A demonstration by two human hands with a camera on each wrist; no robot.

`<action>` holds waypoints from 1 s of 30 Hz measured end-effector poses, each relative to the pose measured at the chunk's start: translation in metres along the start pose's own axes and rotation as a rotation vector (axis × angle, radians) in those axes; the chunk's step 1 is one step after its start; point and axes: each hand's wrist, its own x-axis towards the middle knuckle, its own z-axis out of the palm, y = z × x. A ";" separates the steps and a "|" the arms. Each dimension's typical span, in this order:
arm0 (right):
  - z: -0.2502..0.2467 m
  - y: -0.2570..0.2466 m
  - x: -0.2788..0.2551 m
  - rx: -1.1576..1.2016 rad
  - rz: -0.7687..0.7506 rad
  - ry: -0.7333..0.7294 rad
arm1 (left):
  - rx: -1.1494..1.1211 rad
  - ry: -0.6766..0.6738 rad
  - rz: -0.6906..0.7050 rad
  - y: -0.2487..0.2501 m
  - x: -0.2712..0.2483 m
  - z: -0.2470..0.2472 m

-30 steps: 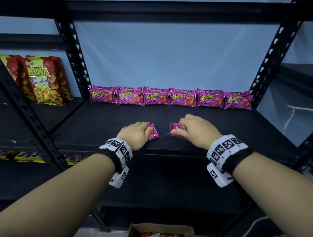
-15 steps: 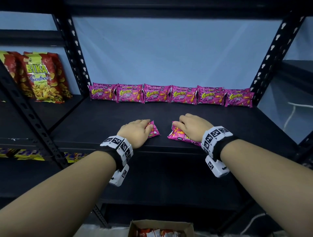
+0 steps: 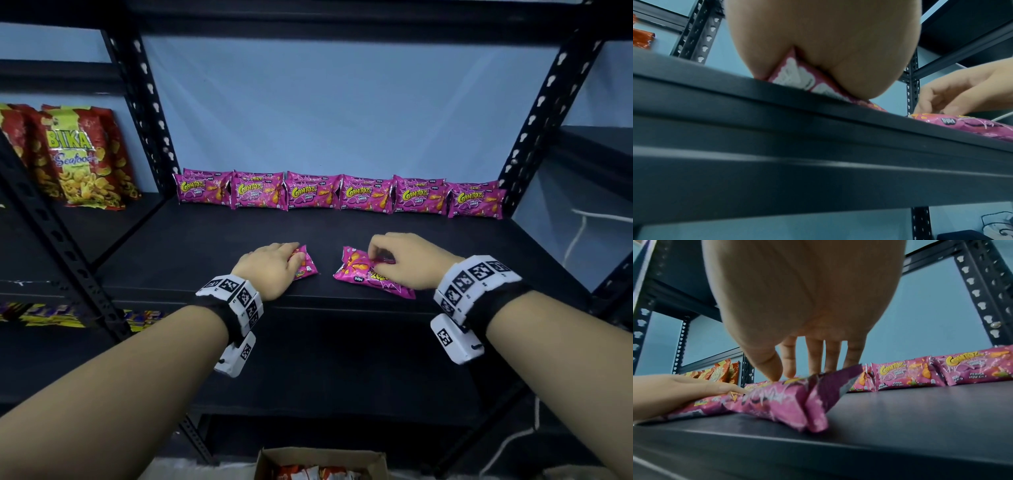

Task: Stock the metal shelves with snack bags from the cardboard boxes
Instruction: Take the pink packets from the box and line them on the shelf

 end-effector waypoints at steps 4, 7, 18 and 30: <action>-0.003 0.004 -0.019 -0.032 0.039 -0.070 | -0.002 -0.002 -0.001 -0.001 0.001 0.001; -0.003 -0.001 -0.025 -0.052 0.062 -0.074 | 0.002 0.004 0.001 -0.001 0.001 0.002; 0.000 -0.028 -0.028 -0.095 0.098 -0.067 | -0.006 -0.009 0.023 -0.006 0.003 0.002; 0.038 -0.057 0.014 -0.334 0.173 0.210 | 0.103 -0.008 0.064 -0.013 -0.001 -0.004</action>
